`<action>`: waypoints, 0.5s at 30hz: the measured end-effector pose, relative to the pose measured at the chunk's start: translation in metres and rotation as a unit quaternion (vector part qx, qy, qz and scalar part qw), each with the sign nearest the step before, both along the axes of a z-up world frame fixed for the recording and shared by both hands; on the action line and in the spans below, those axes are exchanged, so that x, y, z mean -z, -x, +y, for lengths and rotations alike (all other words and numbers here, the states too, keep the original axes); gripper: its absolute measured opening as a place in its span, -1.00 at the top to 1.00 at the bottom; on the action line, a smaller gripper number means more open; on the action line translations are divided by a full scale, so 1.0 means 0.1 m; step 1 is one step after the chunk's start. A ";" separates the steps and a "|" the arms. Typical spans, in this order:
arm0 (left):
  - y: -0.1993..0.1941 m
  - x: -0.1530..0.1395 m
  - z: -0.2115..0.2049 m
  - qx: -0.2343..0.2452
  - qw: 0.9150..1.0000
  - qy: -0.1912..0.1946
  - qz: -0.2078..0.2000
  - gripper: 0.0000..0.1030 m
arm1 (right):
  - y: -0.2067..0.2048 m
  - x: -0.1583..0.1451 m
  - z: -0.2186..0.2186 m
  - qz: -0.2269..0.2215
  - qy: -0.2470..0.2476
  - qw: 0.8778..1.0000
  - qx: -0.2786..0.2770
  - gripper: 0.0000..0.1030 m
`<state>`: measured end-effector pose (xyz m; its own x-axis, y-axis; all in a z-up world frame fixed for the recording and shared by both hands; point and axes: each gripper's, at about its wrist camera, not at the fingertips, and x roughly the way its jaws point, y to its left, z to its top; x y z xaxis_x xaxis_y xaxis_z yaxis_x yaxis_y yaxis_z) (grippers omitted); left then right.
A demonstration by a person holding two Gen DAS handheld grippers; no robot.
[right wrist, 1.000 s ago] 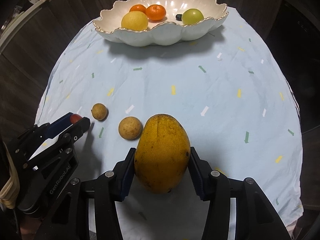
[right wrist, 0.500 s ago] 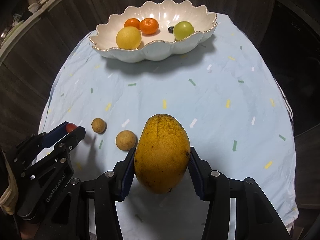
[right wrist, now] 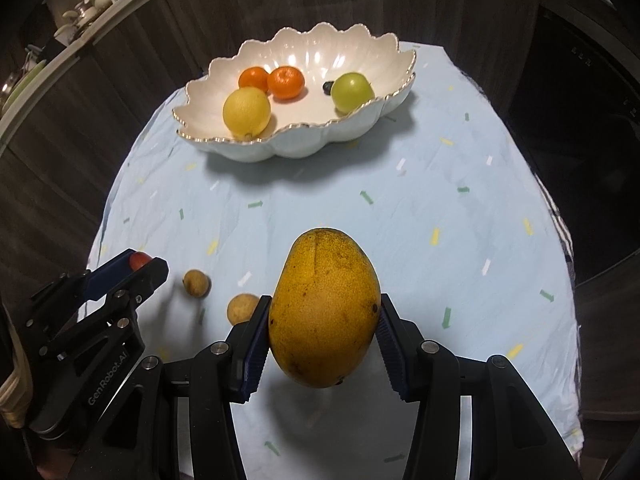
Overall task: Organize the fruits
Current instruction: 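Carry the red tomato and yellow mango over the white bowl with both tools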
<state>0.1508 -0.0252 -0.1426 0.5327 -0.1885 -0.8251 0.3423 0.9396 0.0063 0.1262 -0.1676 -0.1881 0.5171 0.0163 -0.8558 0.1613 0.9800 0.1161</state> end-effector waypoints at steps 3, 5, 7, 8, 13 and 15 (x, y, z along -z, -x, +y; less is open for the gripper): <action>-0.04 -0.05 -0.03 0.000 1.000 -0.001 -0.002 0.45 | -0.03 -0.05 -0.03 -0.007 0.000 1.000 0.001 0.02; -0.06 -0.07 -0.05 0.000 1.000 -0.001 -0.003 0.45 | -0.05 -0.07 -0.04 -0.010 -0.001 1.000 0.002 0.02; -0.09 -0.10 -0.07 -0.001 1.000 -0.002 -0.004 0.45 | -0.07 -0.09 -0.06 -0.013 -0.003 1.000 0.003 0.02; -0.12 -0.11 -0.08 -0.001 1.000 -0.001 -0.004 0.45 | -0.08 -0.09 -0.07 -0.014 -0.004 1.000 0.003 0.02; -0.23 -0.20 -0.15 -0.001 1.000 -0.001 -0.007 0.45 | -0.17 -0.16 -0.12 -0.022 -0.008 1.000 0.004 0.02; -0.27 -0.22 -0.17 0.000 1.000 0.000 -0.008 0.45 | -0.21 -0.19 -0.14 -0.025 -0.009 1.000 0.006 0.02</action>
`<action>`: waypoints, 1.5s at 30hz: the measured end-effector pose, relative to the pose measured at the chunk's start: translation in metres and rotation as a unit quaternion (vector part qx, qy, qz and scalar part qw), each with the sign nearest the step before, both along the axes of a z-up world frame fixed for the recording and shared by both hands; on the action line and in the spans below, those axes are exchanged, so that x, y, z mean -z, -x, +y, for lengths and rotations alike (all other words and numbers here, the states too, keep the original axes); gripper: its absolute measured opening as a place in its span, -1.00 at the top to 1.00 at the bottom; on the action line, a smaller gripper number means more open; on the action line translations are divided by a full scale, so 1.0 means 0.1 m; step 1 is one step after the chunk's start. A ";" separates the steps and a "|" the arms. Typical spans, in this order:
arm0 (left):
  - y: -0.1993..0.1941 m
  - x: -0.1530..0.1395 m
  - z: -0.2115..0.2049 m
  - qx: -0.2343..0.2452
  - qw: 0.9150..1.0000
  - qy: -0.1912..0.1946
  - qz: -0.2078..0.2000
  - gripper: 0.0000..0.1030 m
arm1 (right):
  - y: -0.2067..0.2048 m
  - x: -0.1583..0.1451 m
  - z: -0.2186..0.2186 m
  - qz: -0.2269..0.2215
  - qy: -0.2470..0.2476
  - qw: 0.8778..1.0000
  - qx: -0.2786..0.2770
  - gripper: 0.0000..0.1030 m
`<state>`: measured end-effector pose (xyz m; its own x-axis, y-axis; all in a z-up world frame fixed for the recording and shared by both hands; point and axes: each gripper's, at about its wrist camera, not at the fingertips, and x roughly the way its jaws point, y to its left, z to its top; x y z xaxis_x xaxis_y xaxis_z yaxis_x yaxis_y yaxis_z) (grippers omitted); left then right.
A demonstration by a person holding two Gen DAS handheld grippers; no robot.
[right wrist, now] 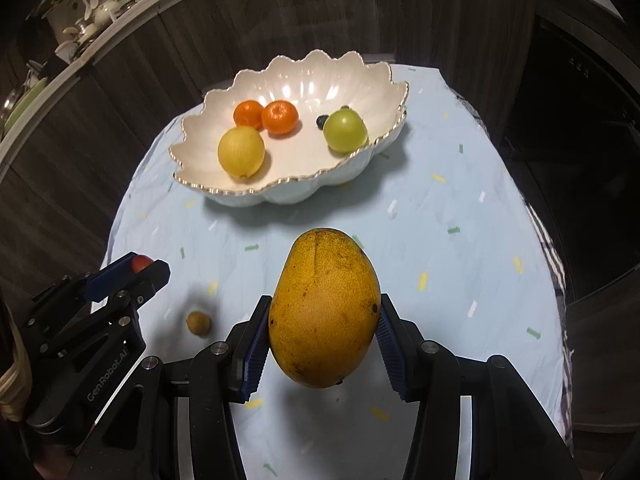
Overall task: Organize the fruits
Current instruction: 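Carry the red tomato and yellow mango over the white bowl with both tools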
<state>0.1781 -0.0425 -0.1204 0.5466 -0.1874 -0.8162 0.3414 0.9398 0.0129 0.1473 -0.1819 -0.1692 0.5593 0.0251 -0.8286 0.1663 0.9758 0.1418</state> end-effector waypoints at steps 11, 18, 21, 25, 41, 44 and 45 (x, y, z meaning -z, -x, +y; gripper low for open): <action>-0.31 -0.23 -0.13 -0.001 1.000 0.006 -0.014 0.45 | -0.27 -0.26 -0.14 -0.026 0.008 1.000 0.000 0.02; -0.53 -0.33 -0.18 -0.004 1.000 0.005 -0.023 0.45 | -0.47 -0.37 -0.21 -0.039 0.011 0.999 -0.005 0.02; -0.63 -0.36 -0.19 -0.008 1.000 0.004 -0.027 0.45 | -0.57 -0.41 -0.22 -0.046 0.015 0.999 -0.008 0.02; -0.75 -0.39 -0.20 -0.011 0.999 0.005 -0.031 0.45 | -0.74 -0.47 -0.25 -0.056 0.022 0.998 -0.007 0.02; -1.34 -0.39 -0.24 -0.026 0.999 0.010 -0.044 0.45 | -1.40 -0.50 -0.42 -0.075 0.043 0.996 0.000 0.02; -1.45 -0.37 -0.26 -0.028 0.999 0.010 -0.044 0.45 | -1.49 -0.49 -0.45 -0.076 0.047 0.996 0.002 0.02; -1.48 -0.36 -0.26 -0.029 0.999 0.010 -0.045 0.45 | -1.51 -0.48 -0.45 -0.076 0.048 0.996 0.002 0.02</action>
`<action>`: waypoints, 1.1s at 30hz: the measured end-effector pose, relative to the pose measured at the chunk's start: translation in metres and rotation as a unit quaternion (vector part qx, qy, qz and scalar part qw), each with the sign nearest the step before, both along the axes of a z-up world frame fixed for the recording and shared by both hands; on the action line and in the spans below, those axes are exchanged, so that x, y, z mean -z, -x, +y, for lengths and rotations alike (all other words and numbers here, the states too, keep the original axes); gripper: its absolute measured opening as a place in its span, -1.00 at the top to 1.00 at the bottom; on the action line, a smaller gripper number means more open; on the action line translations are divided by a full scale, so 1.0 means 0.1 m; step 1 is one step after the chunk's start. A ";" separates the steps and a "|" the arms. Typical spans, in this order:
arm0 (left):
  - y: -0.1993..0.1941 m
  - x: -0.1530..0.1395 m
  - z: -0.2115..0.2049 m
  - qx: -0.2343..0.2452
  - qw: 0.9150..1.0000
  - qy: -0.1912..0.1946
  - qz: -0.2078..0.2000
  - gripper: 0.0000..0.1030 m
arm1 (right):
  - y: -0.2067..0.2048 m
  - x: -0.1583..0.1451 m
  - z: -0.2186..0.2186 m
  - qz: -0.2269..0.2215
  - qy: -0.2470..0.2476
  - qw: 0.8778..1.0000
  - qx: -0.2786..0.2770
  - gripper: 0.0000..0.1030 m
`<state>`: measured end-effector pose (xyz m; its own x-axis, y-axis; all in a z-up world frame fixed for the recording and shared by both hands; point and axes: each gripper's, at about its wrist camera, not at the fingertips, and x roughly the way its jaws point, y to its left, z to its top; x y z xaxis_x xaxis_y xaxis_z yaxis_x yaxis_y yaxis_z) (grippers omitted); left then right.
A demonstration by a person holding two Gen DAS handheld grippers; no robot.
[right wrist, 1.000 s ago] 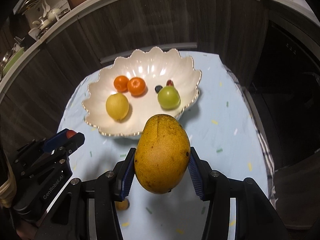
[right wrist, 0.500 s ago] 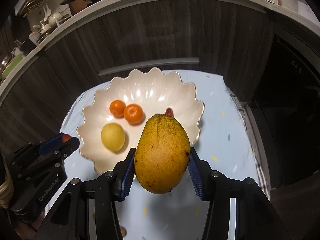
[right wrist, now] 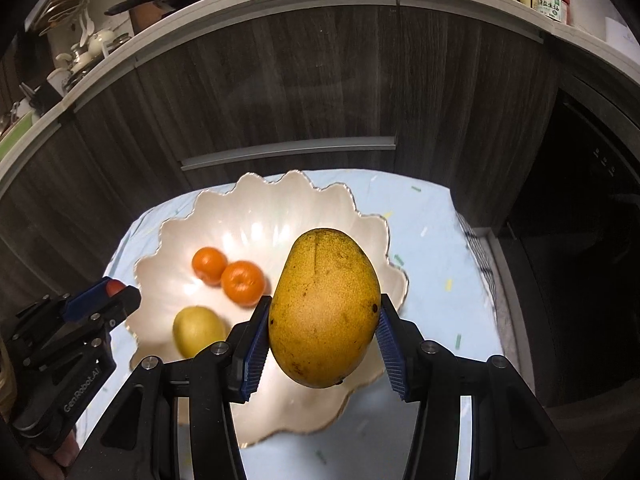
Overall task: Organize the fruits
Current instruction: 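Carry the red tomato and yellow mango over the white bowl with both tools, then open both tools to drop the tomato and mango into the bowl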
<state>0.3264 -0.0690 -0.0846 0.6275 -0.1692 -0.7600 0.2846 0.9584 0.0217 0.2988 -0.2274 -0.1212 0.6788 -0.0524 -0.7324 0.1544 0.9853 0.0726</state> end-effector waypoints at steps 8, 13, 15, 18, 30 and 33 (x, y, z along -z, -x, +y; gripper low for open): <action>-0.24 0.08 -0.05 -0.008 1.000 -0.001 -0.001 0.45 | -0.21 0.09 -0.07 0.006 0.004 1.000 0.004 0.02; -0.35 0.15 -0.06 -0.011 1.000 -0.003 0.002 0.45 | -0.33 0.16 -0.10 0.012 0.003 1.000 0.006 0.02; -0.38 0.18 -0.07 -0.012 1.000 -0.003 0.004 0.45 | -0.36 0.18 -0.10 0.014 0.004 1.000 0.005 0.02; -0.43 0.23 -0.06 -0.014 1.000 -0.003 0.008 0.44 | -0.41 0.22 -0.10 0.018 0.005 1.000 0.003 0.02; -0.49 0.31 -0.09 -0.011 1.000 -0.010 0.014 0.15 | -0.50 0.32 -0.12 0.032 0.000 0.999 0.005 -0.01; -0.47 0.30 -0.09 -0.012 1.000 -0.013 0.010 0.00 | -0.48 0.27 -0.10 0.021 0.007 1.000 0.003 -0.17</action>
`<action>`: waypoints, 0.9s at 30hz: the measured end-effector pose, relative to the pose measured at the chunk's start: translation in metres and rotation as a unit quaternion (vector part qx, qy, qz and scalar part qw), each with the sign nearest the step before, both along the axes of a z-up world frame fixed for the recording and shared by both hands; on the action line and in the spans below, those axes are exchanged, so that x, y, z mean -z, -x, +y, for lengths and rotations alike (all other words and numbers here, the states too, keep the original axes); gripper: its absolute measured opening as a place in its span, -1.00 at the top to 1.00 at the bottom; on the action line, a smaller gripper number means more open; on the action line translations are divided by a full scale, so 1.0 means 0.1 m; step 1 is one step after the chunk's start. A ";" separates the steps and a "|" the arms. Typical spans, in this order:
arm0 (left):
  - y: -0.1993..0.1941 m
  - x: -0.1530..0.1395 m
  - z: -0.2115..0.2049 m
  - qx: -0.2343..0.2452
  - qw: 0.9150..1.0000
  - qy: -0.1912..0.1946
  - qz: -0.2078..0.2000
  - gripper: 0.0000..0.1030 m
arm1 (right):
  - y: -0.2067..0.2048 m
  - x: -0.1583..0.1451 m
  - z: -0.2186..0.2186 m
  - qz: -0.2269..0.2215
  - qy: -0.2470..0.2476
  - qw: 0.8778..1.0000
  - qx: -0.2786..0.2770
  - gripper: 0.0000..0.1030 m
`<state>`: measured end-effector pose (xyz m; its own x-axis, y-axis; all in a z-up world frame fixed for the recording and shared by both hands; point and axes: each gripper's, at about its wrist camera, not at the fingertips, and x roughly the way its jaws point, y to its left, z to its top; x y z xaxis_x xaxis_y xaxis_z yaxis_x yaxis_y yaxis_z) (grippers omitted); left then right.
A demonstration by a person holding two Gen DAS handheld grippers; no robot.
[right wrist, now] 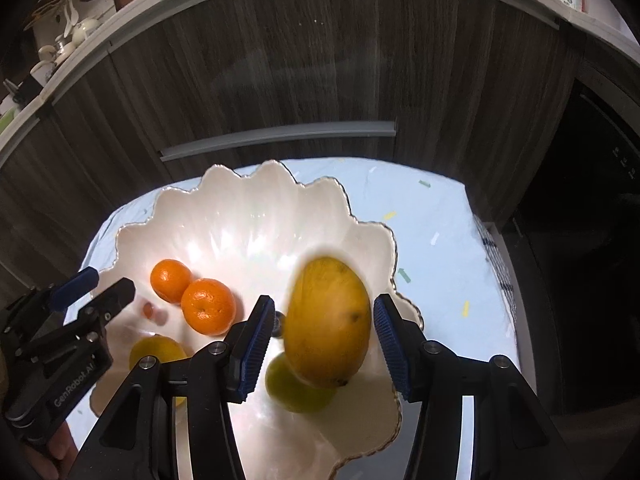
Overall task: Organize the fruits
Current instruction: 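Open both tools to drop the tomato and mango into the bowl, then withdraw both tools from the bowl toward the two brown round fruits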
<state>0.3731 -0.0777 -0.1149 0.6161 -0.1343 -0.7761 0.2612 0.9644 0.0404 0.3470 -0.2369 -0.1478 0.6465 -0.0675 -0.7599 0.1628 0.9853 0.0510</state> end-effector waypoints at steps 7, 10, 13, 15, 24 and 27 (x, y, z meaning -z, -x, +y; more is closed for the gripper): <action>0.05 -0.04 0.06 -0.010 1.000 0.003 -0.005 -0.44 | 0.08 -0.09 0.05 -0.013 0.014 1.000 0.006 -0.42; 0.09 -0.08 0.07 -0.011 1.000 0.002 -0.010 -0.52 | 0.11 -0.09 0.05 -0.013 0.014 1.000 0.006 -0.42; 0.14 -0.11 0.08 -0.012 1.000 0.002 -0.014 -0.60 | 0.15 -0.11 0.05 -0.015 0.012 1.000 0.007 -0.42; 0.18 -0.14 0.09 -0.011 1.000 0.002 -0.015 -0.60 | 0.18 -0.12 0.06 -0.017 0.011 1.000 0.007 -0.42; 0.38 -0.28 0.16 -0.010 1.000 0.000 -0.026 -0.60 | 0.35 -0.24 0.13 -0.029 0.011 1.000 0.005 -0.42; 0.45 -0.32 0.19 -0.009 1.000 -0.002 -0.030 -0.60 | 0.43 -0.29 0.17 -0.033 0.011 0.999 0.006 -0.42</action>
